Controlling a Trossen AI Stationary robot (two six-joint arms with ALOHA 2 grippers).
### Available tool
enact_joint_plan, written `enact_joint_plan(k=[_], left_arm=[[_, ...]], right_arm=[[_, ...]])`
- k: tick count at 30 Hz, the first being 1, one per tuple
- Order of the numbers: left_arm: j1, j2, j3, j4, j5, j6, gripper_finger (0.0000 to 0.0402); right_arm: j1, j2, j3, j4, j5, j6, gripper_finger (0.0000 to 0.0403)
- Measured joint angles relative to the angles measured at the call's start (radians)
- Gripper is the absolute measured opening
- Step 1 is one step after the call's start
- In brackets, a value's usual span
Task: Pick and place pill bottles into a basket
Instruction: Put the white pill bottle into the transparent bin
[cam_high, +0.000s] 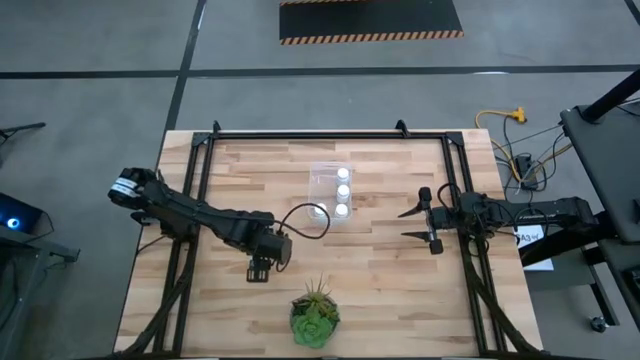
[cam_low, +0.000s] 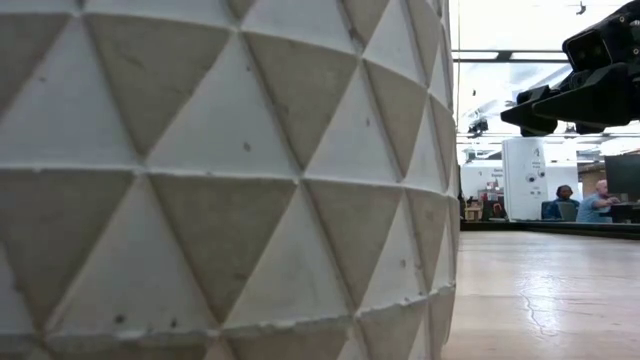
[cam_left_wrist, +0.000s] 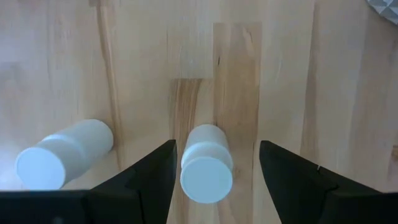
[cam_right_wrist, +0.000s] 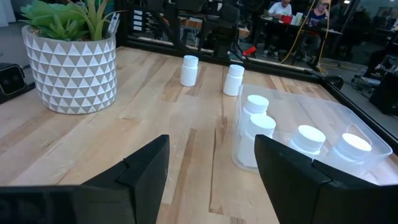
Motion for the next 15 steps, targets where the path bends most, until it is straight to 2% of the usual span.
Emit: enact_joint_plan(k=[15], left_arm=[[-0.012,-0.038,-0.091,0.068,-0.025,-0.021,0.0211]], right_arm=[[0.0,0.0,0.0,0.0,0.0,0.0,0.0226]])
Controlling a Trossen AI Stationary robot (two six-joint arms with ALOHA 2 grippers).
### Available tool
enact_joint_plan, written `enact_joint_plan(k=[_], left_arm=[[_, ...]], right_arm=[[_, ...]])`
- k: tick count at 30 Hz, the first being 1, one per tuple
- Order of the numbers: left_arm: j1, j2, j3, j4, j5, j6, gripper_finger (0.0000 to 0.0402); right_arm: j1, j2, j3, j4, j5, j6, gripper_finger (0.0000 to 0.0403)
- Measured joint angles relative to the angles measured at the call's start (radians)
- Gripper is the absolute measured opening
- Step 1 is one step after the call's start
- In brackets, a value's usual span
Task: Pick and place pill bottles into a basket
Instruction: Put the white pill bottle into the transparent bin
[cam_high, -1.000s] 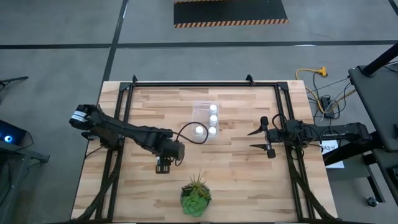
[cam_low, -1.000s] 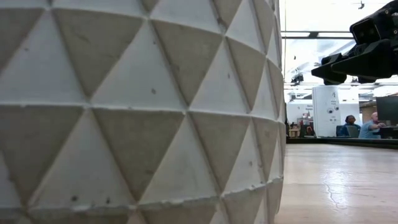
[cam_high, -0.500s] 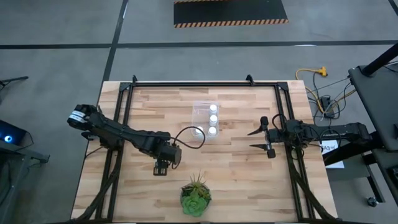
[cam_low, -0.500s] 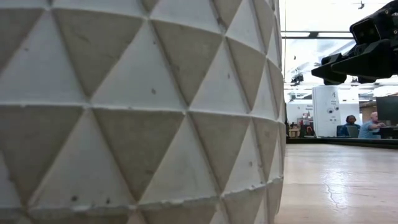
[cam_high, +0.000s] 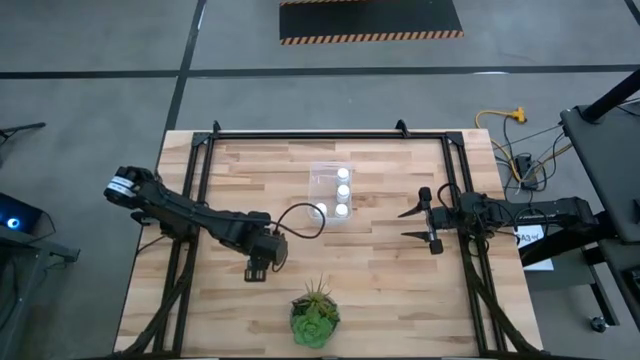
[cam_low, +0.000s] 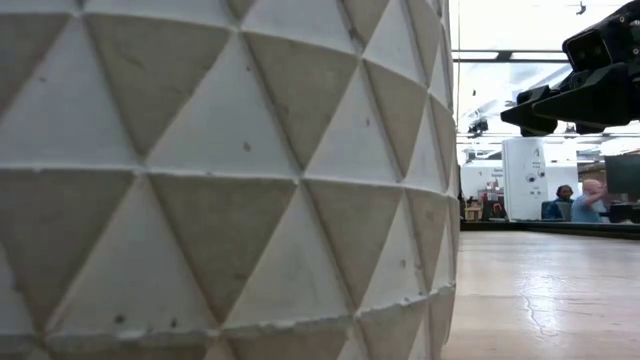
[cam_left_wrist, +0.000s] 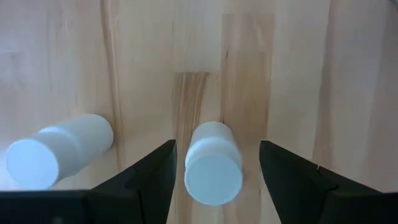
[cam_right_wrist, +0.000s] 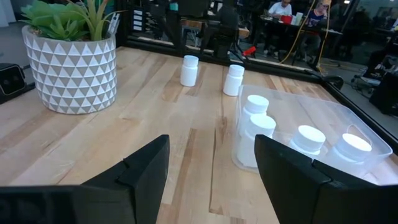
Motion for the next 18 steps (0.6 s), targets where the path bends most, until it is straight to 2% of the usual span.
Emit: enact_joint_plan(k=[18], left_arm=[[-0.004,0.0,-0.096,0.053,0.0,-0.038,0.0211]], right_arm=[[0.0,0.0,0.0,0.0,0.0,0.0,0.0226]])
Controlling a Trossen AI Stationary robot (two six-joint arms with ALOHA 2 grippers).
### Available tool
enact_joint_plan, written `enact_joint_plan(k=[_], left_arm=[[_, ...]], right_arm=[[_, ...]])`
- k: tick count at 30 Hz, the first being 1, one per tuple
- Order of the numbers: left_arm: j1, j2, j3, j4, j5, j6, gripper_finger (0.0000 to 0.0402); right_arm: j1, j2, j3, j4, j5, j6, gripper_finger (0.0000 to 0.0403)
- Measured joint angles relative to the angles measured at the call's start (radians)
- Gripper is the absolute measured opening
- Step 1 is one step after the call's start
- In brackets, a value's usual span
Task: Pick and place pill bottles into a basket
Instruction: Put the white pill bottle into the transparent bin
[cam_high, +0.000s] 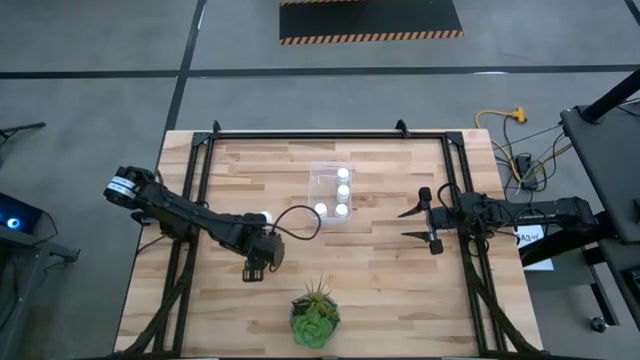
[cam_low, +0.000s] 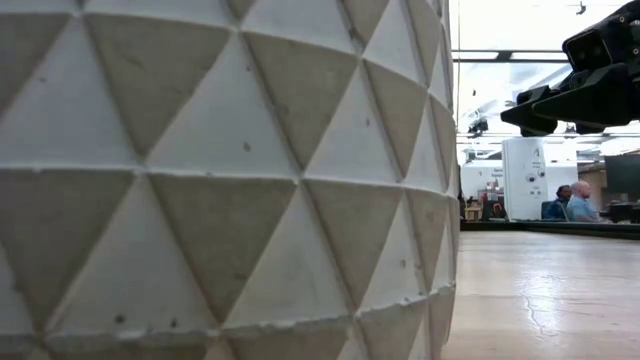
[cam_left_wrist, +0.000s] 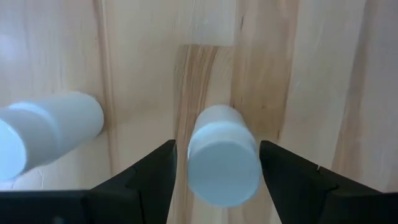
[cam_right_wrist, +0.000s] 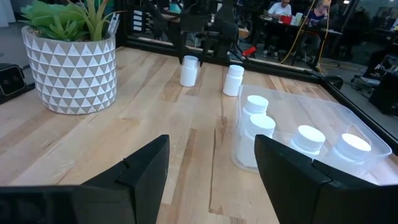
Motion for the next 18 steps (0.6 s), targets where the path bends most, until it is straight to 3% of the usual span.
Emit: enact_joint_plan(k=[18], left_arm=[[0.0,0.0,-0.038,-0.002,0.001,-0.013,0.0211]], right_arm=[[0.0,0.0,0.0,0.0,0.0,0.0,0.0226]])
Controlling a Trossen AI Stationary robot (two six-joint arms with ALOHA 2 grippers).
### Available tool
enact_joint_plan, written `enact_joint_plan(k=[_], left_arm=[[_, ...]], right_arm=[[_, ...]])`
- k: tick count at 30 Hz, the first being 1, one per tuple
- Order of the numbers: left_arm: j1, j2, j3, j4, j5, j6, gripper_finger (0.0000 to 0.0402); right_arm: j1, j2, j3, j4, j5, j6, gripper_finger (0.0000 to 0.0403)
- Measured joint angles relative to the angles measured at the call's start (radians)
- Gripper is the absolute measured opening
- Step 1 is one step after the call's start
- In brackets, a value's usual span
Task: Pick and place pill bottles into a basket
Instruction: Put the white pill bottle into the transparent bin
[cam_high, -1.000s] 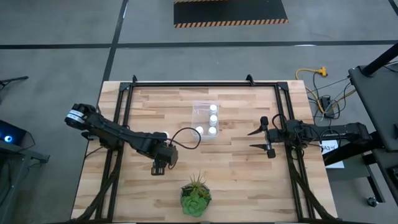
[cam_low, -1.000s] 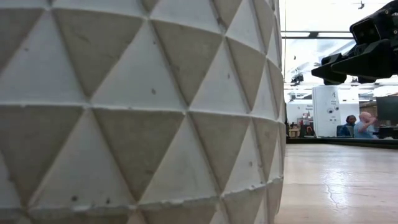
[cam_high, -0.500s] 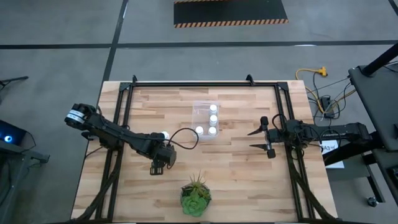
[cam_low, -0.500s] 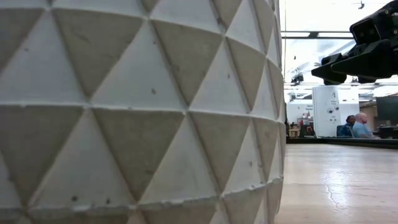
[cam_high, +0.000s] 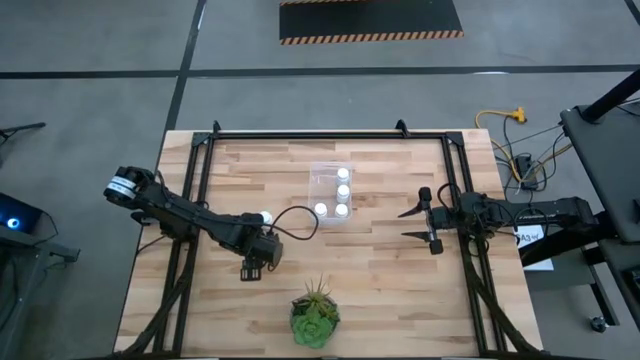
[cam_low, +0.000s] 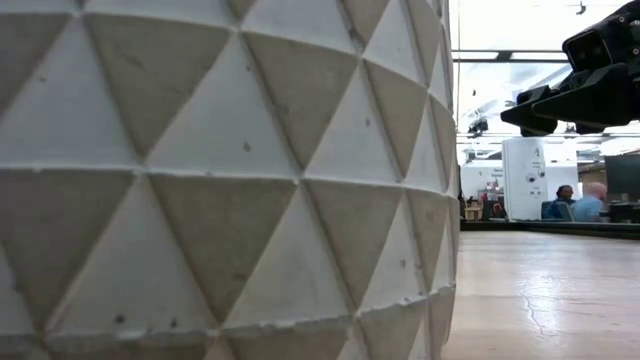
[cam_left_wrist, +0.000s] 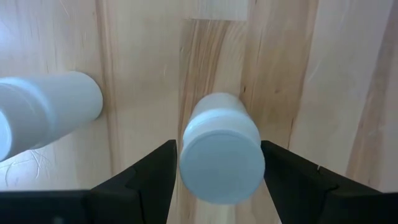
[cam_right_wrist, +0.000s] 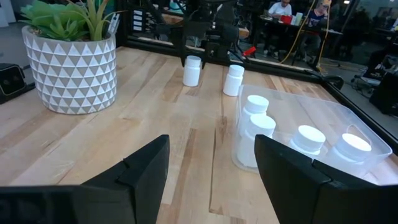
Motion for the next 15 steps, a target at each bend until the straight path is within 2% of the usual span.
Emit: enact_joint_plan(k=[10,15], left_arm=[[0.0,0.0,0.0,0.025,0.0,0.001,0.0209],[0.0,0.0,0.0,0.024,0.0,0.0,0.0189]], right_arm=[[0.0,0.0,0.0,0.0,0.0,0.0,0.0226],[0.0,0.0,0.0,0.0,0.0,0.0,0.0226]])
